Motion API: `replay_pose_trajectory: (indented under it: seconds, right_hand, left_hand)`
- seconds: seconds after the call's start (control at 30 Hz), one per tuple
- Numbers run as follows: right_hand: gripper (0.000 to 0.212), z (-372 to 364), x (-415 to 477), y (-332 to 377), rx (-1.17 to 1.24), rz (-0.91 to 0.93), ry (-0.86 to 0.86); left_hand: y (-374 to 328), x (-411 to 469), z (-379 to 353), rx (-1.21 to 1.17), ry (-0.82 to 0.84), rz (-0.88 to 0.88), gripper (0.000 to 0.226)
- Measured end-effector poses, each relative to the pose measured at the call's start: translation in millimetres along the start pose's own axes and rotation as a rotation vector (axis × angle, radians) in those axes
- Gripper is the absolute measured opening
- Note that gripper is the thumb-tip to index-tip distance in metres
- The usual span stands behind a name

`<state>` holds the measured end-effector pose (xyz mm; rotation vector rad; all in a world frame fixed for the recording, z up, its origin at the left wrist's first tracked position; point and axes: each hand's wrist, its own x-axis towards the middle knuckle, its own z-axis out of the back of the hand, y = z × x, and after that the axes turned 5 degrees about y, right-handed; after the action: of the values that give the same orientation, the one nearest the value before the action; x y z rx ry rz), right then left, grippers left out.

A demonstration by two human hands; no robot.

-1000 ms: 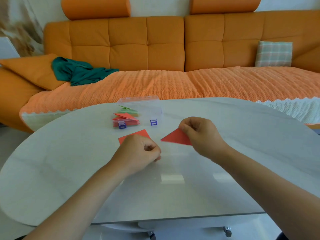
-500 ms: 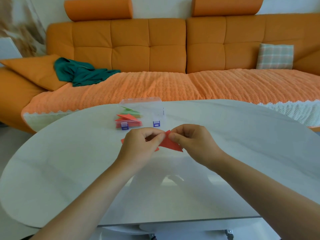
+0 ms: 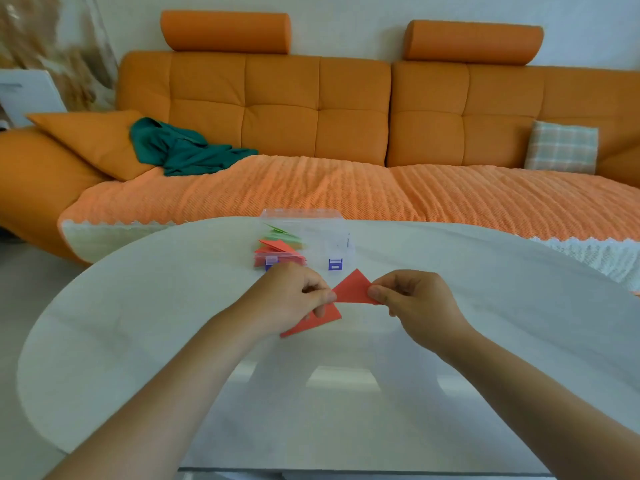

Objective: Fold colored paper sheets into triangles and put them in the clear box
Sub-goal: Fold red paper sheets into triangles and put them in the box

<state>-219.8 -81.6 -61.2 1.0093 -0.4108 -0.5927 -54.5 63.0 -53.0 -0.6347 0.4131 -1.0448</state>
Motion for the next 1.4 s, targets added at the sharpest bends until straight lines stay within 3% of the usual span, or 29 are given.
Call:
replay_pose_trajectory:
  seconds: [0.13, 0.33, 0.43, 0.73, 0.9, 1.0, 1.17, 1.4]
  right_hand:
    - [0.014, -12, 23, 15, -0.008, 0.002, -0.067]
    - [0.012, -54, 92, 52, 0.020, 0.006, -0.097]
    - [0.016, -77, 125, 62, -0.025, -0.020, -0.058]
    - [0.011, -117, 165, 59, -0.326, -0.116, 0.081]
    - [0.015, -122, 166, 61, -0.481, -0.078, 0.134]
    - [0.031, -122, 157, 64, -0.556, 0.057, 0.137]
    - [0.056, -123, 138, 66, -0.792, 0.208, 0.333]
    - [0.057, -103, 119, 78, -0.621, 0.194, 0.244]
  left_hand:
    - [29, 8, 30, 0.181, -0.061, 0.040, 0.030]
    - [72, 19, 60, 0.118, -0.471, 0.040, 0.016]
    - [90, 25, 64, 0.131, -0.576, 0.010, 0.025]
    - [116, 37, 45, 0.312, -0.375, -0.099, 0.046]
    - [119, 43, 37, 0.412, -0.361, -0.082, 0.033]
    - [118, 45, 37, 0.494, -0.385, -0.073, 0.032]
    - [114, 46, 38, 0.557, -0.359, -0.032, 0.037]
    - [107, 43, 39, 0.532, -0.339, -0.037, 0.044]
